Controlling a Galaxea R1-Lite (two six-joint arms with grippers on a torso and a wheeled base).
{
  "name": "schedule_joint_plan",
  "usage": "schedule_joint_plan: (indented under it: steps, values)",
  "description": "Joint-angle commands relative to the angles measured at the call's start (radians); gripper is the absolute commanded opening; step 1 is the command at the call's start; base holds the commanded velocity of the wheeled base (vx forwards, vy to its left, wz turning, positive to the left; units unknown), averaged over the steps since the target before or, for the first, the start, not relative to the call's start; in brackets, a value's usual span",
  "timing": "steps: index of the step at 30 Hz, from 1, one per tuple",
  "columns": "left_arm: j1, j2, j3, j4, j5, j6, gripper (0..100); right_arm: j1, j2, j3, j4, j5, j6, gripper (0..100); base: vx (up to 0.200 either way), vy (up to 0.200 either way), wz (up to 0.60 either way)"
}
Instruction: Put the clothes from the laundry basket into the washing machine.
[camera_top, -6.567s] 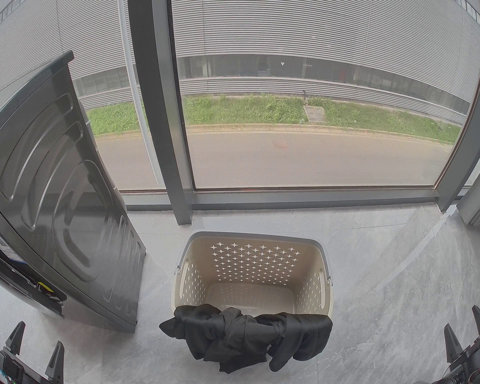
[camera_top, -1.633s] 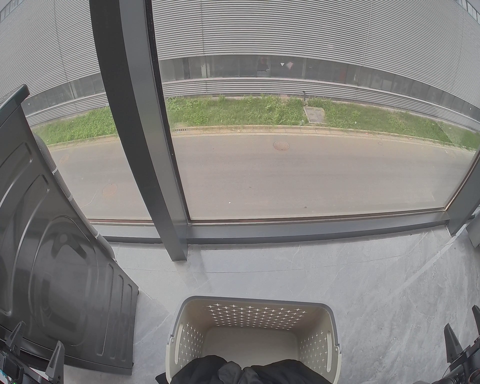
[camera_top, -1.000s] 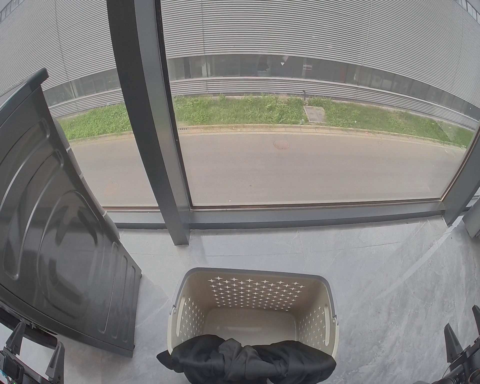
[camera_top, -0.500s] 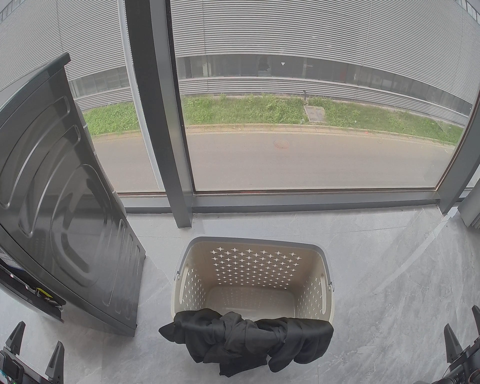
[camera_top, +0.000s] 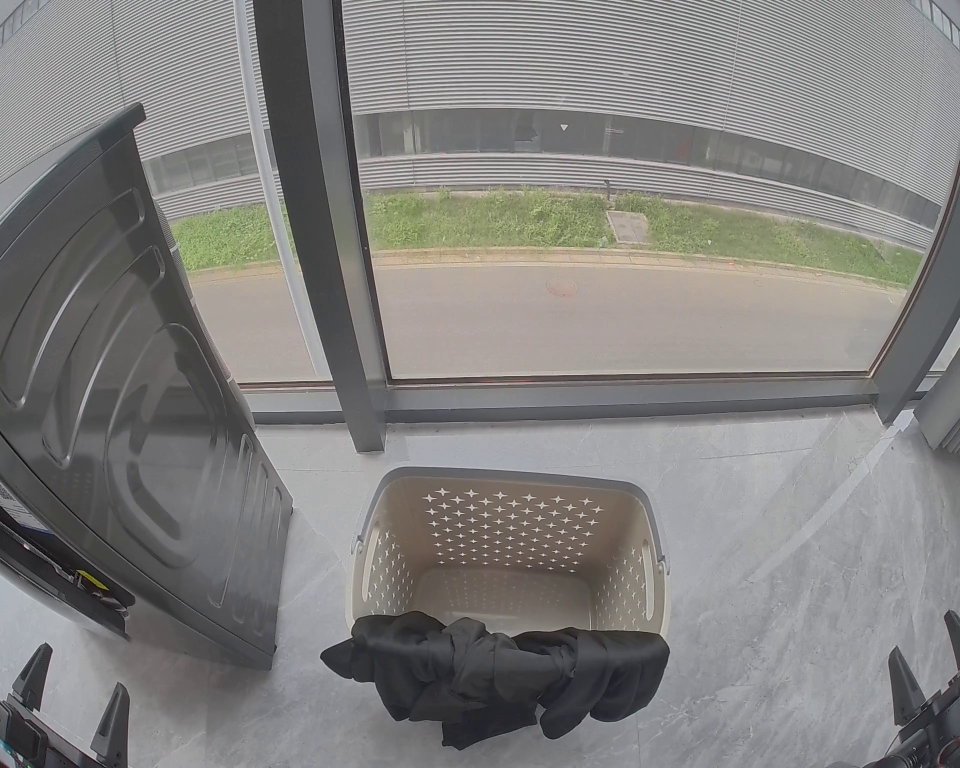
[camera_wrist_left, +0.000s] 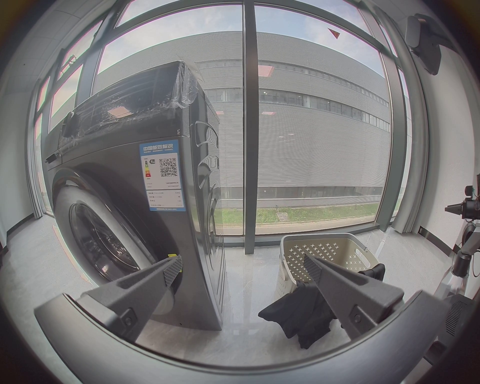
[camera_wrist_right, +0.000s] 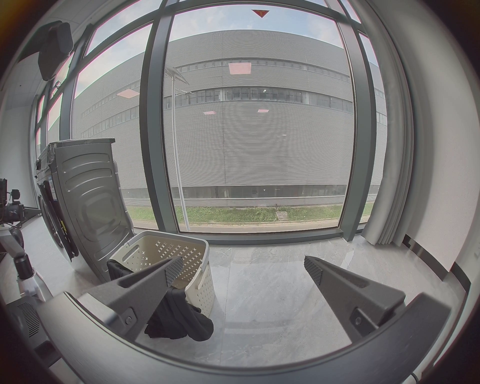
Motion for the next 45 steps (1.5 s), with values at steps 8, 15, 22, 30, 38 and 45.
schedule_joint_plan:
  steps: [8,15,22,30,38,45]
  values:
    - [0.000,-0.017,0.016,0.000,0.000,0.000,100,0.000,-0.016,0.018,0.000,0.000,0.000,100,0.000,0.200,0.00]
    - [0.000,-0.017,0.016,0.000,0.002,0.001,100,0.000,-0.016,0.018,0.000,0.000,0.000,100,0.000,0.200,0.00]
    - [0.000,-0.017,0.016,0.000,0.002,0.007,100,0.000,-0.016,0.018,0.000,0.000,0.000,100,0.000,0.029,0.00]
    - [0.000,-0.017,0.016,0.000,0.002,0.003,100,0.000,-0.016,0.018,0.000,0.000,0.000,100,-0.125,0.000,0.00]
    - [0.000,-0.017,0.016,0.000,0.003,0.009,100,0.000,-0.016,0.018,0.000,0.000,0.000,100,-0.200,0.000,0.00]
    - [0.000,-0.017,0.016,0.000,0.003,0.009,100,0.000,-0.016,0.018,0.000,0.000,0.002,100,-0.143,0.000,0.00]
